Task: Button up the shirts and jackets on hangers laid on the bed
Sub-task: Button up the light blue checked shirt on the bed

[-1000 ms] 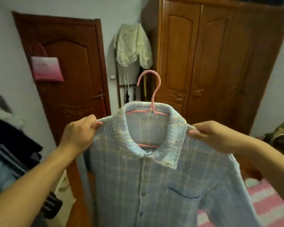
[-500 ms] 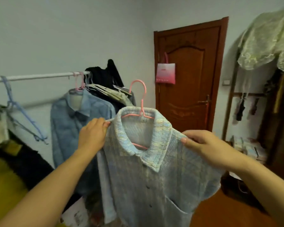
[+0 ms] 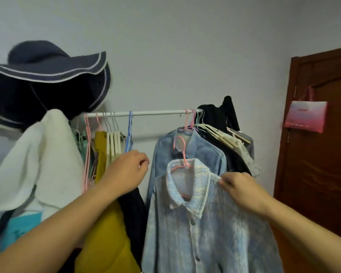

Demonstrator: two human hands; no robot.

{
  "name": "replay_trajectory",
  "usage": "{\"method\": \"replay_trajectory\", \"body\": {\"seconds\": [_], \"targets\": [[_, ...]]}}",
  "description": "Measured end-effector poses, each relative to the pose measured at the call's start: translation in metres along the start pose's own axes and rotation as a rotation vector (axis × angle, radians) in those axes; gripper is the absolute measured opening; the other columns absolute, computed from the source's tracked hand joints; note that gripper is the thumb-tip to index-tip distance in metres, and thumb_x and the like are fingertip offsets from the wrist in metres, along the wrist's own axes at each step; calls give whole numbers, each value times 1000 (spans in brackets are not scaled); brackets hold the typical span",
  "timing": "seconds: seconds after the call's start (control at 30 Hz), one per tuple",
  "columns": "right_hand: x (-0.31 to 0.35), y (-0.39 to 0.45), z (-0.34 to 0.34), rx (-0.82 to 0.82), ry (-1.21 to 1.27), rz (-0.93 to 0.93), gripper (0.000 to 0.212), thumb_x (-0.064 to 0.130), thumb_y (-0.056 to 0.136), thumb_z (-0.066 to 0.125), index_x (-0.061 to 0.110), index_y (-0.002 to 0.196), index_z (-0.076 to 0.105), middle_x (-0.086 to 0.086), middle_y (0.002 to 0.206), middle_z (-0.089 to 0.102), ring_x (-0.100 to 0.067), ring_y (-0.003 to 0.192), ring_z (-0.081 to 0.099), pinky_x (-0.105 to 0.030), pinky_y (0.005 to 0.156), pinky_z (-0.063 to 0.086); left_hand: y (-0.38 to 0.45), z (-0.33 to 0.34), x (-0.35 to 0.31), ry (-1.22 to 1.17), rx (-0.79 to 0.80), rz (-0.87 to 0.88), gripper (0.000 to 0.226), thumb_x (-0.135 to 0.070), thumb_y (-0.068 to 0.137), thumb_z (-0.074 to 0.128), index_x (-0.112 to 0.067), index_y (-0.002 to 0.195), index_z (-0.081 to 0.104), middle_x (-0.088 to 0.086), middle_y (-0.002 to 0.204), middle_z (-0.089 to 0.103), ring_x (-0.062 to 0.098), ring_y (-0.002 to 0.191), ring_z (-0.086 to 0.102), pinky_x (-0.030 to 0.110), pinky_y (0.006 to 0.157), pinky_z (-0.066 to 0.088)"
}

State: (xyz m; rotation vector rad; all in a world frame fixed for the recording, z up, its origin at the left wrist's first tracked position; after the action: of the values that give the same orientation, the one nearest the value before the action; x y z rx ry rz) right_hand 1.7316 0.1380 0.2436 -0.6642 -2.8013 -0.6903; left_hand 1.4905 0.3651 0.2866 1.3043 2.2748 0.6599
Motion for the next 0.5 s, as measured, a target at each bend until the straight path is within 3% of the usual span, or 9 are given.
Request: {"method": "replay_trajectory", "body": {"seconds": [0.1,0.23,0.37,0.5], "targets": [[19,62,-21,-83,-33,-30,32,36,102,50,21,75,56,2,81,66,-24,81,62,-41,74,50,20,-8,22,96,-6,-9,26,-31,102,46,-24,110,70,-2,105,58,20,107,56,37,89,48],[44,142,-39,-174,-49,-37,28,32,103,50,16,84,63,-8,90,67,-30,88,61,-41,75,49,44,-3,42,101,90,-97,29,-34,103,45,-25,124,63,0,128,49,20,119,50,34,96,44],[45,199,-5,-164,-85,32,31,32,103,48,20,75,51,-6,85,60,-31,83,58,-37,68,40,58,13,54,52,181,-194,36,-34,104,47,-26,139,52,3,143,46,23,122,55,33,88,44],[29,217,44,-84,-80,94,24,34,105,44,20,87,52,-7,90,62,-34,87,61,-38,69,43,68,26,59,-4,212,-209,39,-34,103,49,-26,141,50,4,140,52,22,122,55,33,92,45]]}}
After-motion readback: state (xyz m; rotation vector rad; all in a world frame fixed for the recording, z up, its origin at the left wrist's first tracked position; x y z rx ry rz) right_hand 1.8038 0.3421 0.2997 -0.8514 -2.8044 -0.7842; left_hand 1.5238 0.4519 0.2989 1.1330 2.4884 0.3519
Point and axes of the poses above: each hand's wrist, its own y-axis towards the middle knuckle, its own z-axis out of the palm, x = y × z, the point moved 1 cm from there along y, towards the middle knuckle
